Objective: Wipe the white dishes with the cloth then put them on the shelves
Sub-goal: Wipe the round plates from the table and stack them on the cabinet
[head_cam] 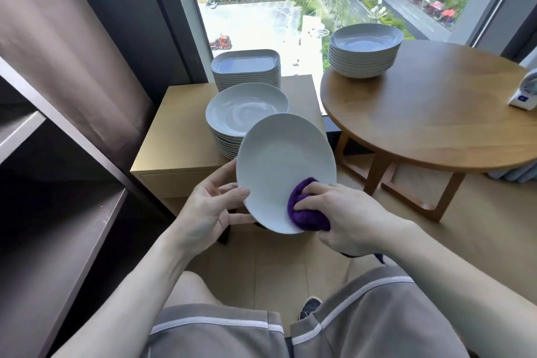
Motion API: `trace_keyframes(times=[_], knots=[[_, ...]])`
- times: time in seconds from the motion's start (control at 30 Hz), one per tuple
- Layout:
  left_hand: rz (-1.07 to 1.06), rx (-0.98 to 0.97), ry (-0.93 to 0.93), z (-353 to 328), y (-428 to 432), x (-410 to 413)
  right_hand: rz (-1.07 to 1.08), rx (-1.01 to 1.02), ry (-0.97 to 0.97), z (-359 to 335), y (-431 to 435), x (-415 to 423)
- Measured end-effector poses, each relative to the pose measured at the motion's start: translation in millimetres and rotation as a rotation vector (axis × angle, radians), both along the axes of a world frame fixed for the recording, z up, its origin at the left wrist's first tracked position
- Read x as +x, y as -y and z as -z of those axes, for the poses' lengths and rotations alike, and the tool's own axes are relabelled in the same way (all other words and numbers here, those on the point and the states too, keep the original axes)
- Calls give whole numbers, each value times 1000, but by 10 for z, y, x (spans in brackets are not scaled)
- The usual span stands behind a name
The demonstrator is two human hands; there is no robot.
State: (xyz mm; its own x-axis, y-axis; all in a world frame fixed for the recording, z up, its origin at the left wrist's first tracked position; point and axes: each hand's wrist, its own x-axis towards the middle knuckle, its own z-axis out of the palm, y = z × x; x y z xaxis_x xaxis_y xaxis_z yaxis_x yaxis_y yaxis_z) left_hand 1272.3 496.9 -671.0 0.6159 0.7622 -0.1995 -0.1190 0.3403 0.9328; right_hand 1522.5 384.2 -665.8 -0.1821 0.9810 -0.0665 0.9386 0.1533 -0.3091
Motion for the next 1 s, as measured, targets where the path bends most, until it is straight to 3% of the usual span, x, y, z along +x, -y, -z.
trace_keyframes(times=[0.4,0.67,1.0], knots=[[122,18,-43,67,112,68,351,216,120,133,-101,179],[58,-25,-18,115,79,61,354,403,-24,53,-104,169],[-106,-24,-6,132,-59,-42,399,468,-216,55,-96,215]])
